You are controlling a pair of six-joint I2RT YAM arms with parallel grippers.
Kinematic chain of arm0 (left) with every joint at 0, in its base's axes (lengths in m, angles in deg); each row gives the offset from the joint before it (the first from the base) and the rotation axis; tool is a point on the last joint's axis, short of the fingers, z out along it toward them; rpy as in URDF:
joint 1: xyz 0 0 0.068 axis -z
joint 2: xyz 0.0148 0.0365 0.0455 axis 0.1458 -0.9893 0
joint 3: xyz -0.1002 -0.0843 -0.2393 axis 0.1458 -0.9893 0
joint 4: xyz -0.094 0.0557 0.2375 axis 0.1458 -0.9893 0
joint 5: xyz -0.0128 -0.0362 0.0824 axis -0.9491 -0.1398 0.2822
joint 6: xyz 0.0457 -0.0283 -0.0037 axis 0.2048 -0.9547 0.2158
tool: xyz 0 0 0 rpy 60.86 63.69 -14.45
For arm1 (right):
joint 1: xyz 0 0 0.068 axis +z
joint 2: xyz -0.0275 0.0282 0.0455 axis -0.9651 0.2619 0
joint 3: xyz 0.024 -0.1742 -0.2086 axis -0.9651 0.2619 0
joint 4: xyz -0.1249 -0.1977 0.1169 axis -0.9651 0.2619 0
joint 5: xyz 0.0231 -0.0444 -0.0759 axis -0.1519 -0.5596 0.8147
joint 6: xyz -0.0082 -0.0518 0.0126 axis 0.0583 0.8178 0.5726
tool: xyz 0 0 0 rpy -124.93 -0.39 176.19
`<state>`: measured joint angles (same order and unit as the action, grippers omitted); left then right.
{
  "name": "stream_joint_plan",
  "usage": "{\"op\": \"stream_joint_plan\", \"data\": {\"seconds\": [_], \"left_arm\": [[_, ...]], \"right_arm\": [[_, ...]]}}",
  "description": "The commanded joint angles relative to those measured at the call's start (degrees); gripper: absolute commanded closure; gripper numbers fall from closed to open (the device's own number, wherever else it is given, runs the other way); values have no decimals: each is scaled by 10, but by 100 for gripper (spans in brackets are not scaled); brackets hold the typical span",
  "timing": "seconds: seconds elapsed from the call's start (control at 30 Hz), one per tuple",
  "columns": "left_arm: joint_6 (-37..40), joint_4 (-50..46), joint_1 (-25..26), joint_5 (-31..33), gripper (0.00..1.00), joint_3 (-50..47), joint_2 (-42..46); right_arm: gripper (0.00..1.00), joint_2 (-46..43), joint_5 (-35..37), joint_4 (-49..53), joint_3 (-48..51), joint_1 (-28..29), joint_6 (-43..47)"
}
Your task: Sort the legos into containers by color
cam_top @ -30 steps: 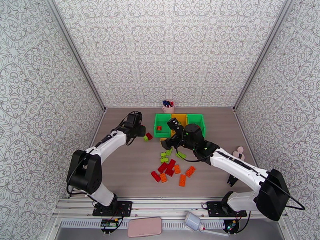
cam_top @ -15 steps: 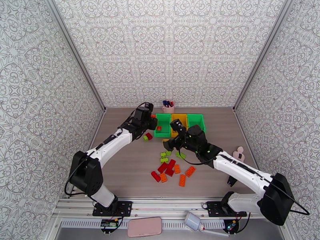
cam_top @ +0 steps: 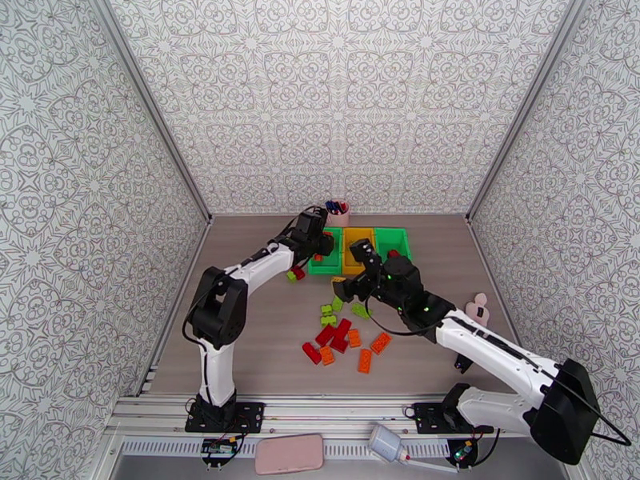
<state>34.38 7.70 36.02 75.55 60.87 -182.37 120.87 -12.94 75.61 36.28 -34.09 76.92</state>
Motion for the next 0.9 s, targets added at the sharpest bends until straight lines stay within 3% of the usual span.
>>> {"op": "stream_joint_plan", "data": {"seconds": [0.0, 0.17, 0.37, 0.73, 0.87], "left_arm": [[-10, -7, -1, -19, 68, 33, -21], [-8, -6, -1, -21, 60, 36, -20], [3, 21, 2, -11, 41, -5, 40], [71, 140, 23, 20, 8, -266, 296], [118, 145, 36, 18, 2, -359, 407]], "right_arm": [[5, -14, 23, 7, 10, -7, -8], [5, -24, 35, 17, 11, -15, -10], [5, -29, 37, 70, -1, -34, 20], [3, 41, 27, 292, -81, -60, 149], [3, 90, 25, 353, -112, -60, 168]]}}
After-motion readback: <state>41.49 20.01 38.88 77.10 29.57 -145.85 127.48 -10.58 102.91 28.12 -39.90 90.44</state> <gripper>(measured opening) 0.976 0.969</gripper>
